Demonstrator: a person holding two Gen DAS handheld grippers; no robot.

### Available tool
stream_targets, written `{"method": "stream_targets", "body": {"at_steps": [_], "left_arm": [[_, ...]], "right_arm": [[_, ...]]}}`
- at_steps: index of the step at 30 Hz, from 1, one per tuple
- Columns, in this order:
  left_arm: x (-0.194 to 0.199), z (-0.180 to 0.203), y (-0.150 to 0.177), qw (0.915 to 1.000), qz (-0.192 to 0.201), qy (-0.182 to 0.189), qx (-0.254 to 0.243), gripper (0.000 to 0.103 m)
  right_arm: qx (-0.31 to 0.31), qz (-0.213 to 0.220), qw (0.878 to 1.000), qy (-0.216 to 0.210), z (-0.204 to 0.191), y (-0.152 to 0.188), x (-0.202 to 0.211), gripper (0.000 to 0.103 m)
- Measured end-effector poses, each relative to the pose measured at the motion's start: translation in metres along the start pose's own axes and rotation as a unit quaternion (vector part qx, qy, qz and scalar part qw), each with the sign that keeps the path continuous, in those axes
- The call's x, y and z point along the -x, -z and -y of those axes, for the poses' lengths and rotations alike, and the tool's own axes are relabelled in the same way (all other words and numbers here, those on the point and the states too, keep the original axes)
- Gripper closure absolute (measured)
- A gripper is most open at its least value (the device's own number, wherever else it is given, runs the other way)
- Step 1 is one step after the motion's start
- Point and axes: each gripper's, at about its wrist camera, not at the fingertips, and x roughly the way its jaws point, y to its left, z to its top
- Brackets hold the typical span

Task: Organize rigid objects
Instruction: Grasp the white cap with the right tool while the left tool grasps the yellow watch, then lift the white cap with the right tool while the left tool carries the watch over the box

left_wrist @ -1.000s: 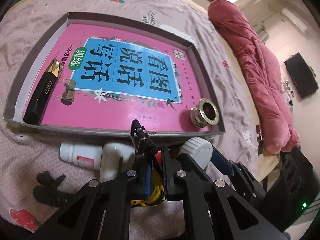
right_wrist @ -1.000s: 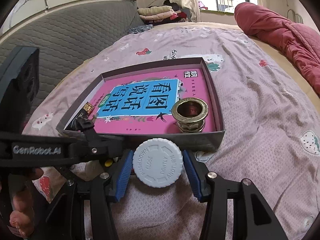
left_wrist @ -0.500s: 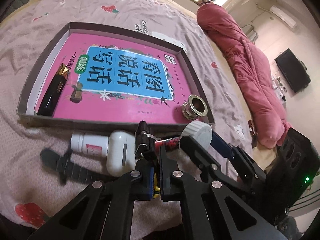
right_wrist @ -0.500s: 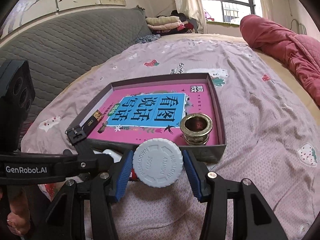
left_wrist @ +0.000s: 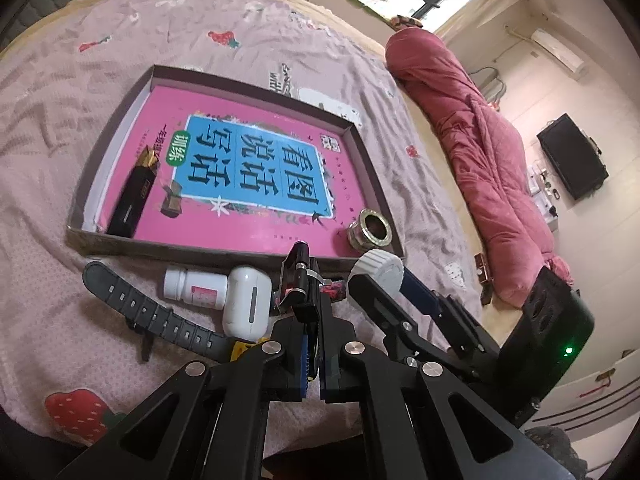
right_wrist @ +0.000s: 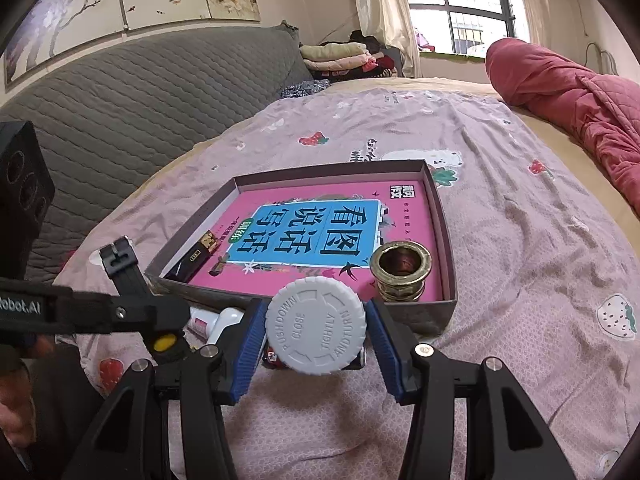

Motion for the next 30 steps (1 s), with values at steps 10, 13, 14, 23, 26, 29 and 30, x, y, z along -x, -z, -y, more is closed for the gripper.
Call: {"method": "stream_targets", "body": {"at_steps": [10, 13, 14, 23, 26, 29, 30], "left_arm": [[0.025, 0.0, -0.009, 0.9994, 0.032, -0.006, -0.009, 0.1], [0.032, 0.0, -0.011, 0.9991, 0.04, -0.004, -0.01, 0.1], [0.033, 0.001, -0.012, 0.999, 0.043, -0.004, -0.01, 0.1], [0.051, 0.0, -0.019, 0.9966, 0.077, -0.015, -0.024, 0.101], [0.052, -0.002, -0.02, 0.9964, 0.079, -0.017, -0.025, 0.1], [0.052, -0.002, -0.019, 0.9961, 0.08, -0.023, -0.03, 0.1], [0.052, -0.002, -0.019, 0.9959, 0.081, -0.024, -0.032, 0.1]], "right_arm": [[0.011, 0.021, 1.0, -0.008, -0.005, -0.003, 0.009, 0.052], [0.012, 0.025, 1.0, -0.008, -0.005, -0.004, 0.01, 0.052], [0.013, 0.026, 1.0, -0.007, -0.005, -0.004, 0.011, 0.052], [0.025, 0.041, 0.999, -0.004, -0.009, -0.007, 0.018, 0.052], [0.029, 0.046, 0.998, -0.008, -0.012, -0.008, 0.02, 0.052], [0.039, 0.054, 0.998, -0.006, -0.016, -0.008, 0.024, 0.052], [0.042, 0.056, 0.998, -0.004, -0.017, -0.009, 0.025, 0.052]]}}
